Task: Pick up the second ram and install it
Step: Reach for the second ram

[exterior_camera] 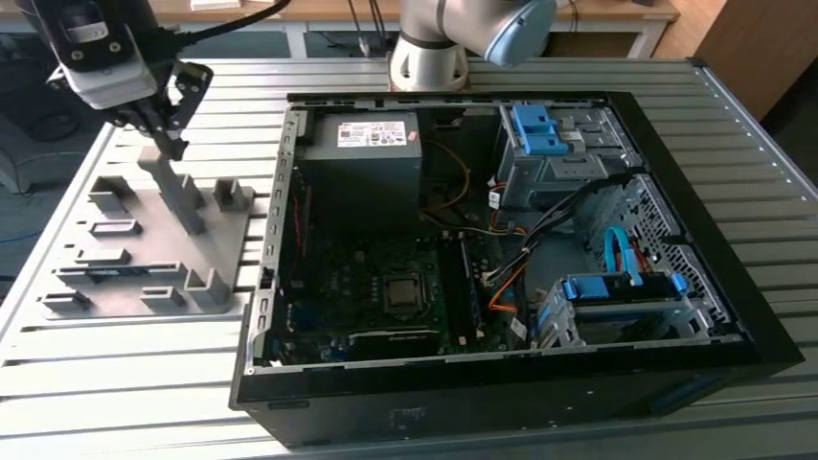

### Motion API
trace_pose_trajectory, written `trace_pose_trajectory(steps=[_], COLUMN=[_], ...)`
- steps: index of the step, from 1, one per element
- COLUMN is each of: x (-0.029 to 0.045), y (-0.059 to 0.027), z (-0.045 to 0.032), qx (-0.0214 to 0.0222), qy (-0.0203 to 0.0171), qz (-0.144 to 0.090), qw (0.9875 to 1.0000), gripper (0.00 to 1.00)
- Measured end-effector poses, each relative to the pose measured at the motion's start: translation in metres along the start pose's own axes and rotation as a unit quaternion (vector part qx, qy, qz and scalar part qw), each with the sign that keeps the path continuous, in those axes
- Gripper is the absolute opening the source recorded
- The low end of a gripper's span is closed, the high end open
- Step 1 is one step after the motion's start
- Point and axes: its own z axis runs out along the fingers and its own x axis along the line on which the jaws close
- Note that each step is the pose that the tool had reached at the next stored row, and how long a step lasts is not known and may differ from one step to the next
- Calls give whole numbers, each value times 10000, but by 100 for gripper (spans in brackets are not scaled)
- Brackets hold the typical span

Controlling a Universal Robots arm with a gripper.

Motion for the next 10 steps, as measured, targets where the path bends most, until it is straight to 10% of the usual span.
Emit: trace_pose_trajectory(steps=[3,10], x=[0,52], y=[-10,-18], z=[4,93], qx=[20,30], qy=[230,257], qz=[-30,-503], qw=[9997,9984], gripper=[10,10])
